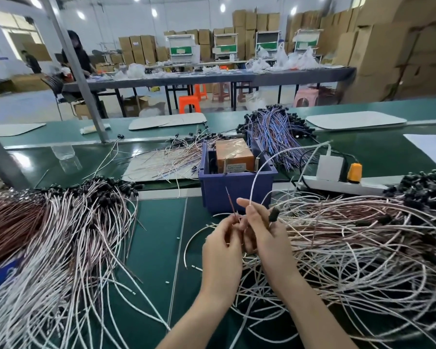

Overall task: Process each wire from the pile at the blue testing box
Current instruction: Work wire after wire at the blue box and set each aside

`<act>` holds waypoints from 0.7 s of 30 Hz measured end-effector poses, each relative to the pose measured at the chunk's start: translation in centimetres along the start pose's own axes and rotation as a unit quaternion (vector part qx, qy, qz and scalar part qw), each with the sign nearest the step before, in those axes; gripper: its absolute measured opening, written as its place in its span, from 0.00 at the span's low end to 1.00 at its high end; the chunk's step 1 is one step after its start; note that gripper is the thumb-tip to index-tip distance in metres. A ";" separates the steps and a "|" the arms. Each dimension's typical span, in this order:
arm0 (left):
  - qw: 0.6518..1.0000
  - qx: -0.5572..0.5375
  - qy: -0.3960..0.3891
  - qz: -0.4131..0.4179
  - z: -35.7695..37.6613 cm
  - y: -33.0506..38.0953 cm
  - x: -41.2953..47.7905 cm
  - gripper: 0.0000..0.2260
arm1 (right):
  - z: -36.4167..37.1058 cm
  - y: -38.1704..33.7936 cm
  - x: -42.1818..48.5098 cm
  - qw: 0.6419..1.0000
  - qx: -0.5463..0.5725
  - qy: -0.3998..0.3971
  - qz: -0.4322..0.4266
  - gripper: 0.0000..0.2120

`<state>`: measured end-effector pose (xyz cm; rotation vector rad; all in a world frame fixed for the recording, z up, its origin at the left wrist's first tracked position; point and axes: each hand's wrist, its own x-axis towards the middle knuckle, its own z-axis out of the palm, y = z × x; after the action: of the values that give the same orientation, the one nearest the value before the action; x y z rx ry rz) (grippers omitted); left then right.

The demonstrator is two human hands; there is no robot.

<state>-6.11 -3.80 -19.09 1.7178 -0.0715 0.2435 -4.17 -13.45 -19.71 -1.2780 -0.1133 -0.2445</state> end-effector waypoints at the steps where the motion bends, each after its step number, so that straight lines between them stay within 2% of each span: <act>1: 1.000 -0.002 0.018 0.005 0.0 -0.3 0.1 0.08 | 0.1 0.1 -0.1 0.999 -0.036 -0.003 -0.011 0.11; 4: 0.999 -0.003 0.049 0.023 -0.2 -0.6 0.2 0.05 | 0.2 0.2 -0.4 0.993 -0.114 -0.012 -0.037 0.10; 9: 0.996 0.041 0.038 0.066 -0.4 -0.7 0.1 0.10 | 0.3 0.1 -0.6 0.994 -0.104 -0.038 -0.017 0.10; 12: 0.987 0.097 0.076 0.101 -0.8 -0.7 0.3 0.09 | 0.1 0.3 -0.5 0.982 -0.184 -0.015 -0.043 0.10; 14: 0.984 0.104 0.091 0.115 -1.2 -0.5 0.5 0.09 | 0.1 0.3 -0.6 0.973 -0.224 -0.027 -0.051 0.10; 17: 0.988 0.080 0.035 0.123 -1.9 -0.3 1.0 0.18 | 0.1 0.7 -0.9 0.945 -0.310 -0.101 -0.039 0.10; 20: 0.993 -0.004 -0.005 0.122 -2.7 0.0 1.4 0.16 | 0.2 1.6 -0.7 0.887 -0.428 -0.172 -0.030 0.12; 21: 0.992 -0.023 -0.001 0.124 -3.0 0.3 1.6 0.15 | 0.1 1.7 -0.7 0.882 -0.436 -0.177 -0.032 0.12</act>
<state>-4.96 -0.73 -18.09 1.6635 -0.2906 0.4197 -4.38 -12.80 -21.38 -2.2199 -0.3912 -0.1088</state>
